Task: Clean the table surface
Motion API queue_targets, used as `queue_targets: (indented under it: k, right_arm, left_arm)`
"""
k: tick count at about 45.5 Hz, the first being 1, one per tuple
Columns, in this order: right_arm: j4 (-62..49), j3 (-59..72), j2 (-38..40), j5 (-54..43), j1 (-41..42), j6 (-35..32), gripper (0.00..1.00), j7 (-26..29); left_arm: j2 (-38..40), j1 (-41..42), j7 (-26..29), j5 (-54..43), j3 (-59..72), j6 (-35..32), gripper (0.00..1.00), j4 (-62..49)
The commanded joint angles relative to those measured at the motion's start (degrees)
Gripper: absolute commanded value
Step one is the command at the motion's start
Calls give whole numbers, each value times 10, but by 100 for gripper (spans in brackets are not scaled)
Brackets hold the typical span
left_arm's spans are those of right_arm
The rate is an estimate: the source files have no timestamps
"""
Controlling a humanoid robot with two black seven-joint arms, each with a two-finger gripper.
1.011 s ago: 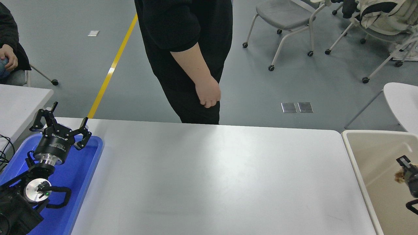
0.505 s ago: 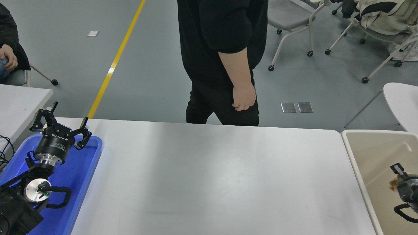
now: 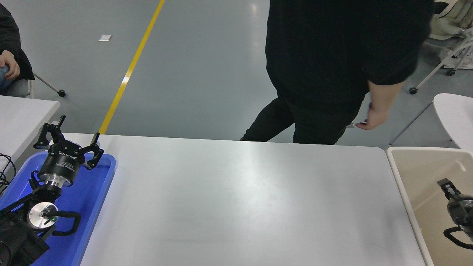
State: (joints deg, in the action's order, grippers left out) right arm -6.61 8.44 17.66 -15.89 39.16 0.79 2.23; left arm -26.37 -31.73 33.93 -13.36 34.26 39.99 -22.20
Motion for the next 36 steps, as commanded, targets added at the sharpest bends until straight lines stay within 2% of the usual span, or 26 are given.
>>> queue_targets:
  k: [1,6,16,27,36]
  right_arm:
    - [6,2,16,1,4,2,100,-3]
    - [34,0,49,2,5,-2,100,-12]
    - [191,-32,148,6,43,4,100,-33]
    - [401,-262,247,26,46,4,100,-33]
    - [487,-379,235,37,35,10,100,-33]
  left_arm:
    - [0,0,0,0,0,0,100,0]
    - [0,0,0,0,-1,0,100,0]
    - [0,0,0,0,-1,0,100,0]
    - [0,0,0,0,-1,0,100,0]
    - [0,0,0,0,-1,1,100,0]
